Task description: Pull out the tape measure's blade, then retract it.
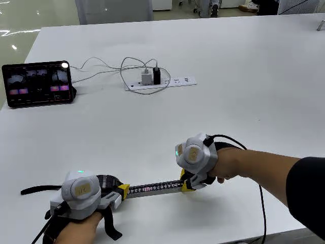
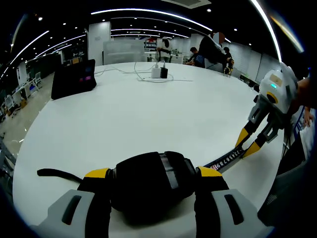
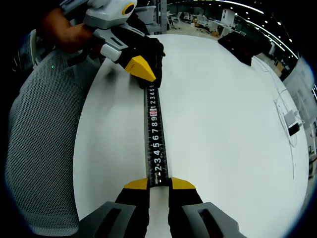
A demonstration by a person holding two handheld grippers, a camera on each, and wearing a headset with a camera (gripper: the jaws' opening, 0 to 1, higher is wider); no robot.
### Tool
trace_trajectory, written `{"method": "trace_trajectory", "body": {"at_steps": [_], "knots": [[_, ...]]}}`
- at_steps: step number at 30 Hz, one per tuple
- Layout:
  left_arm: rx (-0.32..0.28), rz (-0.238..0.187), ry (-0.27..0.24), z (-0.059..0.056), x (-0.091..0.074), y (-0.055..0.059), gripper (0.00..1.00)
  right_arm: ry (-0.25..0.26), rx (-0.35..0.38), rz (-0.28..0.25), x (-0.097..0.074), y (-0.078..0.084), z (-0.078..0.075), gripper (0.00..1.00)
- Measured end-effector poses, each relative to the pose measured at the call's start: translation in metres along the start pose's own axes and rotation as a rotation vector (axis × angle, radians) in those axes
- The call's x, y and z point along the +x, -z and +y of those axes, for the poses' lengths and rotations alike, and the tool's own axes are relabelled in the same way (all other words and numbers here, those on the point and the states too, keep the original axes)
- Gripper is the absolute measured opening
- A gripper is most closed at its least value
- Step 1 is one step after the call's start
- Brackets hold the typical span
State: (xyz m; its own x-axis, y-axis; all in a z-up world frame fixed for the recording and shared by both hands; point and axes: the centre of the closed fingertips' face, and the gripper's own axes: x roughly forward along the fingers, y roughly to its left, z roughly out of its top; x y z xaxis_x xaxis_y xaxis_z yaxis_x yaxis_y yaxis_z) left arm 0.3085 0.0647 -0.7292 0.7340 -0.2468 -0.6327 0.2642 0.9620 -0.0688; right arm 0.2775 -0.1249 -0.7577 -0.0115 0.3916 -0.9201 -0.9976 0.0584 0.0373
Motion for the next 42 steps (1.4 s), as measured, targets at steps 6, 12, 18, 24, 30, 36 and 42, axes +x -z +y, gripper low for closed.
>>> {"method": "trace_trajectory", "body": {"at_steps": [6,12,18,24,30,36,42], "knots": [[-0.001,0.004,0.001,0.000,0.000,0.000,0.64,0.000,0.006,0.001,0.001,-0.002,0.000,0.10],[-0.001,0.004,0.001,0.000,-0.001,0.000,0.64,-0.005,0.006,0.004,0.002,-0.004,0.000,0.10],[-0.001,0.004,0.000,0.000,-0.001,0.000,0.64,-0.006,0.005,0.007,0.003,-0.006,0.000,0.10],[-0.001,0.004,0.001,0.000,0.000,0.000,0.64,-0.003,0.013,0.006,0.004,-0.008,0.000,0.10],[-0.001,0.005,0.001,0.000,0.000,0.000,0.64,-0.003,0.013,0.008,0.004,-0.010,0.001,0.10],[-0.001,0.005,0.001,0.000,0.000,0.000,0.64,-0.001,0.016,0.003,0.005,-0.012,0.000,0.10],[-0.001,0.005,0.002,0.000,0.000,0.000,0.64,0.000,0.017,-0.002,0.006,-0.014,0.001,0.10]]}}
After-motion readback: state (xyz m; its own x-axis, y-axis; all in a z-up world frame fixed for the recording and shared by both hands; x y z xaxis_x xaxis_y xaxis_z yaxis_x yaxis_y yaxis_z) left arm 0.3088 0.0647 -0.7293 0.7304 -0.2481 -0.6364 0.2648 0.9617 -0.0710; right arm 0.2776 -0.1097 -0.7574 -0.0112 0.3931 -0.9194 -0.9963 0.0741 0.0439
